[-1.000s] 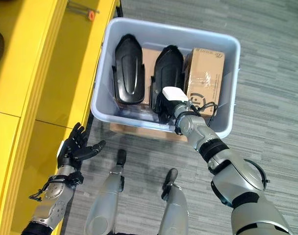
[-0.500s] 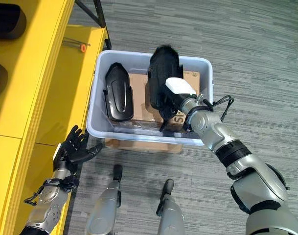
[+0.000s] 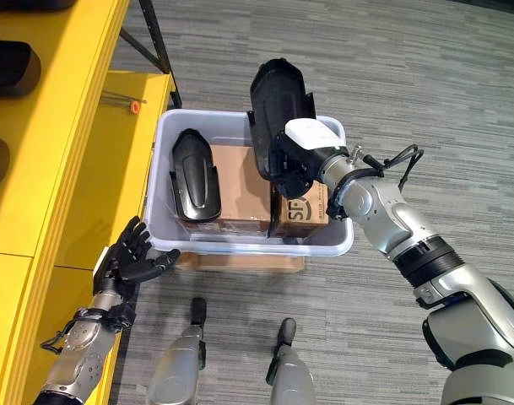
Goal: Move parts from the plastic box to the shelf.
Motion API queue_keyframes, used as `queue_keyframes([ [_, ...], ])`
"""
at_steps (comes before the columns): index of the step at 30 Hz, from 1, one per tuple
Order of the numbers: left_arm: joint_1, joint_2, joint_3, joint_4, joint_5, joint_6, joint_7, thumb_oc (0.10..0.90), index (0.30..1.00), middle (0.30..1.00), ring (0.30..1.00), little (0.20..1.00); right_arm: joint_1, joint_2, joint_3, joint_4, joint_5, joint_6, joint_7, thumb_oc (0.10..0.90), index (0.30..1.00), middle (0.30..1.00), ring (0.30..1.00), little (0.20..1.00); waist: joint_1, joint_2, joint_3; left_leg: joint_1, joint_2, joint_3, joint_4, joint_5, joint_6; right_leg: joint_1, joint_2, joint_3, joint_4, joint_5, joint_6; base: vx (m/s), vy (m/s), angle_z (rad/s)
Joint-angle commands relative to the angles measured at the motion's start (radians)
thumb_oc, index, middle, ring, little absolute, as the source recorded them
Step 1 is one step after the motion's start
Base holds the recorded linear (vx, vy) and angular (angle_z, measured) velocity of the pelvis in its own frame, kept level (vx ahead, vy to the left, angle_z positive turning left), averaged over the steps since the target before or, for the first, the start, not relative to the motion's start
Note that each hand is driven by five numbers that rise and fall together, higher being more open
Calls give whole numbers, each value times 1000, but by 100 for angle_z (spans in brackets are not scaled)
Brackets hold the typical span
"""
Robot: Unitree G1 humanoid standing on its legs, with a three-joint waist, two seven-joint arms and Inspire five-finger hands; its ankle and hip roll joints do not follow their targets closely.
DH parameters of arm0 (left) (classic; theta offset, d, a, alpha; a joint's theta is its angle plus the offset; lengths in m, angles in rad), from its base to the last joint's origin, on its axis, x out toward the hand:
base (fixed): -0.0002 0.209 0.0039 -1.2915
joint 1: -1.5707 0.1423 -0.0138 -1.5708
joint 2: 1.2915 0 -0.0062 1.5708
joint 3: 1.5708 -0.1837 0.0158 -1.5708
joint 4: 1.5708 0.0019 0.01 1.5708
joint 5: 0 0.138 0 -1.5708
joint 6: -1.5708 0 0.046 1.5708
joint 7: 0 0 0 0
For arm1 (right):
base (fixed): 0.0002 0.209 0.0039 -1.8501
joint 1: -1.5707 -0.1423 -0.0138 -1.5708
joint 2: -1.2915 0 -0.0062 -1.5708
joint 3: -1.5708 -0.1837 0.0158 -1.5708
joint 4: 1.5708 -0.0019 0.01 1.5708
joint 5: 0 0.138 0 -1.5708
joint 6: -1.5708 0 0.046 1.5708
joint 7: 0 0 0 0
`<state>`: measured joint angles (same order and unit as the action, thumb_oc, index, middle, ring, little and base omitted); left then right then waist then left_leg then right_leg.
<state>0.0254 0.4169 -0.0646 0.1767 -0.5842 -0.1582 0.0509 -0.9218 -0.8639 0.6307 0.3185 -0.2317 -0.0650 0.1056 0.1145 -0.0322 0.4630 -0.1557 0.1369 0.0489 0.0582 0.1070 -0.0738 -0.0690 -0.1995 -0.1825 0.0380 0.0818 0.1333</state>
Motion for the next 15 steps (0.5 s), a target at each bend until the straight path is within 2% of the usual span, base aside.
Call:
queue_keyframes([
  [1, 69, 54, -26, -57, -1, -68, -36, 900, 1000, 1000, 1000, 1000, -57, 21, -14, -17, 38, -57, -49, 400, 300, 300, 300, 300, 3, -55, -269, -6, 64, -9, 25, -42, -29, 56, -42, 0, 71, -111, 34, 23, -31, -2],
  [9, 90, 47, -28, -52, -4, -53, -48, 900, 1000, 1000, 1000, 1000, -85, 21, 13, -10, 52, -59, -32, 400, 300, 300, 300, 300, 3, -42, -308, 30, 80, -15, 18, -26, -37, 82, -24, -3, 107, -153, 19, -16, -44, 1],
  [10, 94, 40, -22, -49, -6, -52, -44, 900, 1000, 1000, 1000, 1000, -104, 19, 24, -1, 56, -61, -33, 400, 300, 300, 300, 300, 5, -31, -307, 33, 91, -25, 22, -13, -42, 81, -9, -2, 141, -180, 3, -69, -93, 4],
  [11, 94, 40, -22, -49, -6, -52, -44, 900, 1000, 1000, 1000, 1000, -105, 19, 25, 0, 56, -61, -33, 400, 300, 300, 300, 300, 4, -30, -307, 33, 92, -25, 22, -13, -42, 81, -9, -2, 143, -181, 3, -104, -142, 8],
  [13, 99, 26, -10, -44, -21, -51, -35, 900, 1000, 1000, 1000, 1000, -137, 21, 46, 6, 57, -63, -36, 400, 300, 300, 300, 300, 14, -9, -294, 31, 122, -45, 20, 32, -59, 65, 26, -12, 209, -232, -28, -136, -171, 7],
  [15, 100, 21, -8, -44, -24, -51, -34, 900, 1000, 1000, 1000, 1000, -148, 19, 56, 10, 58, -64, -36, 400, 300, 300, 300, 300, 14, 0, -287, 31, 131, -52, 18, 46, -63, 58, 37, -16, 230, -246, -39, -122, -133, 14],
])
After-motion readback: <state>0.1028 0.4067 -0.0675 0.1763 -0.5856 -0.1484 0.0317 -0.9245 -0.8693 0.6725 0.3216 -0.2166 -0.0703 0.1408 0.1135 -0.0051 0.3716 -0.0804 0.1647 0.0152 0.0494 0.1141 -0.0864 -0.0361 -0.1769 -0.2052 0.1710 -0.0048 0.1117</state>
